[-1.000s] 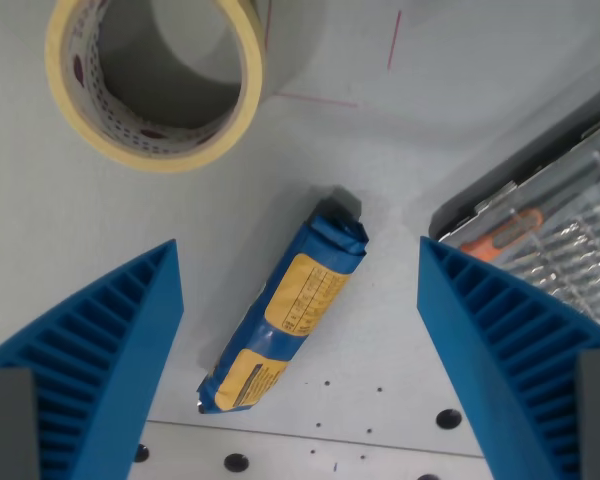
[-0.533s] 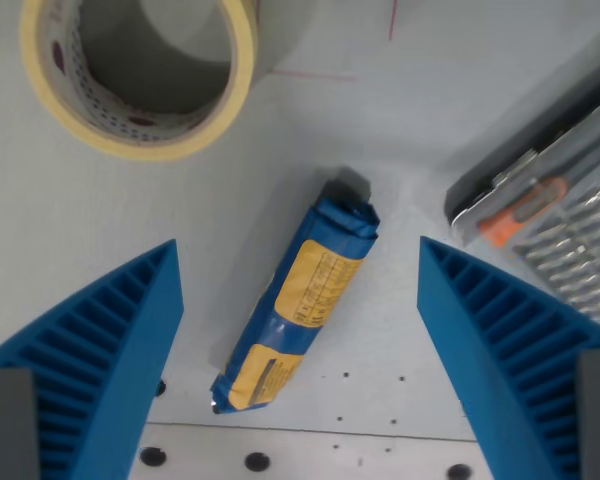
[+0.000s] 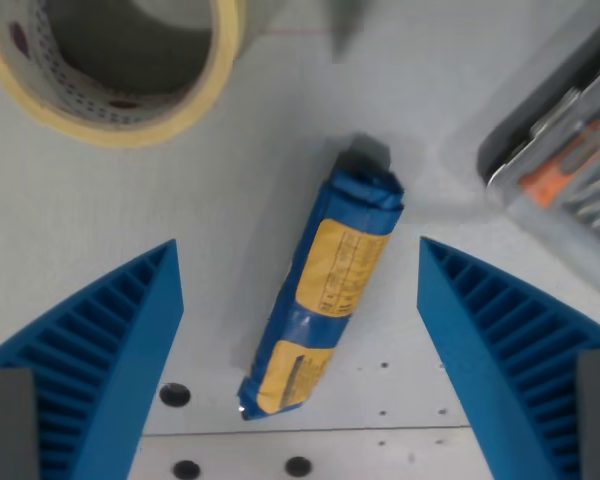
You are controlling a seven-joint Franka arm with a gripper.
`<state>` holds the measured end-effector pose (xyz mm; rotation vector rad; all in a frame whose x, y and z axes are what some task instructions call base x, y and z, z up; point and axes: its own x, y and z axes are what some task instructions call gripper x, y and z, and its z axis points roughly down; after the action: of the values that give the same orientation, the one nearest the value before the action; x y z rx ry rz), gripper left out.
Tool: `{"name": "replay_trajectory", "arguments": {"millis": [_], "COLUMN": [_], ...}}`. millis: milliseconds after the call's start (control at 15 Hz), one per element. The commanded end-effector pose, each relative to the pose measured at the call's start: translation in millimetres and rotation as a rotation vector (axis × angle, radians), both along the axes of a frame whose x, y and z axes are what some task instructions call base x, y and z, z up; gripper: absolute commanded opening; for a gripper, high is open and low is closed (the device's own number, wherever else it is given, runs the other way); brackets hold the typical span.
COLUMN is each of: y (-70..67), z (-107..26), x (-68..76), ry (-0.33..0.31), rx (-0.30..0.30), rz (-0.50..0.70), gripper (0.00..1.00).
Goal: Move above the blue bag
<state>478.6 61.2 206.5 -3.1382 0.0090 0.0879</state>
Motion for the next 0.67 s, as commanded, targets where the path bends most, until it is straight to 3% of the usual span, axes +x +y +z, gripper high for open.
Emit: {"name": "replay_trajectory", "arguments": {"millis": [67,667], "y": [3.0,1.0], "z": [-4.3,-32.2], "x": [-21.5,-55.3], "ry": [-0.139,-0.142], "rx": [0.012,0.031], "rz": [-0.218,-0.345], "gripper": [1.0,1.0]}}
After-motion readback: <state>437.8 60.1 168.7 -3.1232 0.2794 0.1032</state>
